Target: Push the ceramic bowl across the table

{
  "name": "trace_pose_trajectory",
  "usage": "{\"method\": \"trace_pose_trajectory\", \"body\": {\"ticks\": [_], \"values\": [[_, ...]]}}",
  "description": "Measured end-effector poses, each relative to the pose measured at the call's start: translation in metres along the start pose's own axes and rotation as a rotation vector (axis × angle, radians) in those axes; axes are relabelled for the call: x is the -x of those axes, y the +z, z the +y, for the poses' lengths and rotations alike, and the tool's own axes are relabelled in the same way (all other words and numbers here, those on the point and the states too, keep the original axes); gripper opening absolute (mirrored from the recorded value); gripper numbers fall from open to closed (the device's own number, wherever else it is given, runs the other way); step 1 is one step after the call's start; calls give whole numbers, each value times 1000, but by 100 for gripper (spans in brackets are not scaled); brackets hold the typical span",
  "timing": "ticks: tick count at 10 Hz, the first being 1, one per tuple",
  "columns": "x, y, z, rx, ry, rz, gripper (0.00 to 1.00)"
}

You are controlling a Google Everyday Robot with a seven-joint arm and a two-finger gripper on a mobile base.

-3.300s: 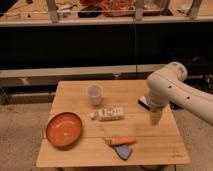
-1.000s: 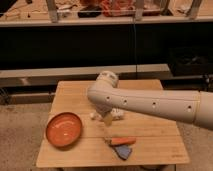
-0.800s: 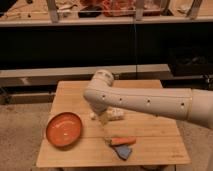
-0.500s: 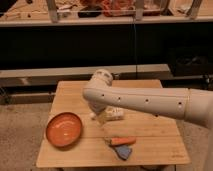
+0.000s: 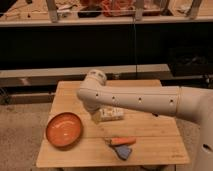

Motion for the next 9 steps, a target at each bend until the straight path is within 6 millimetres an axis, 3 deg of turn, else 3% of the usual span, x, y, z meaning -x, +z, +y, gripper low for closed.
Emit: {"method": "trace_pose_trajectory", "body": {"ticks": [9], "values": [[44, 20, -25, 3, -32, -26, 80]]}}
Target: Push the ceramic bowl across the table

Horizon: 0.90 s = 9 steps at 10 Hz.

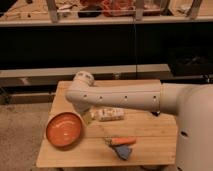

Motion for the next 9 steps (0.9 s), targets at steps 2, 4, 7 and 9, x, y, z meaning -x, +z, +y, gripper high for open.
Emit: {"method": "trace_pose_trajectory", "body": {"ticks": [2, 4, 7, 9], "values": [[4, 4, -3, 2, 2, 0, 80], [10, 8, -5, 3, 0, 1, 80], [15, 13, -7, 7, 4, 6, 80], [19, 16, -8, 10, 6, 6, 80]]}}
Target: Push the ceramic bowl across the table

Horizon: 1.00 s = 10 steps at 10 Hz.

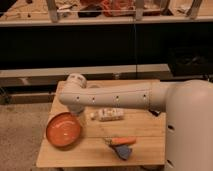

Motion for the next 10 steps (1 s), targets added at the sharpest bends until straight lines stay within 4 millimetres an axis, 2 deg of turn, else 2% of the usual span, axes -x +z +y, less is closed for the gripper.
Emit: {"method": "trace_pose_trajectory", "body": {"ticks": [6, 7, 10], "values": [[11, 12, -4, 0, 4, -4, 80], [12, 14, -4, 0, 5, -7, 77], [14, 22, -4, -3, 9, -13, 53]]}}
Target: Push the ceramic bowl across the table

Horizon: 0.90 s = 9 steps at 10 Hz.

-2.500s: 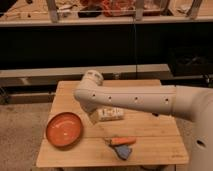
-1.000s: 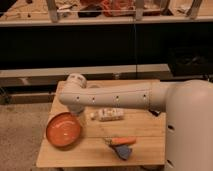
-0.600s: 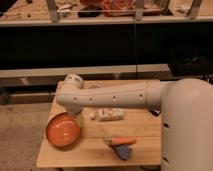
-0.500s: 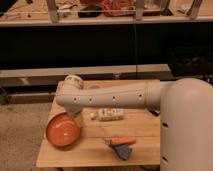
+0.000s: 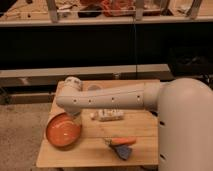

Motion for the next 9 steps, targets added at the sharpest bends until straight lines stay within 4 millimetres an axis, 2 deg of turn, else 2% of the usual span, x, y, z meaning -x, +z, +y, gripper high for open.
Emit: {"method": "trace_pose_trajectory", "body": {"ticks": [1, 4, 5, 9], "values": [[0, 3, 0, -1, 2, -4, 38], [1, 18, 0, -6, 3, -18, 10], [0, 24, 0, -8, 6, -23, 5], [-2, 40, -2, -16, 16, -40, 4]]}}
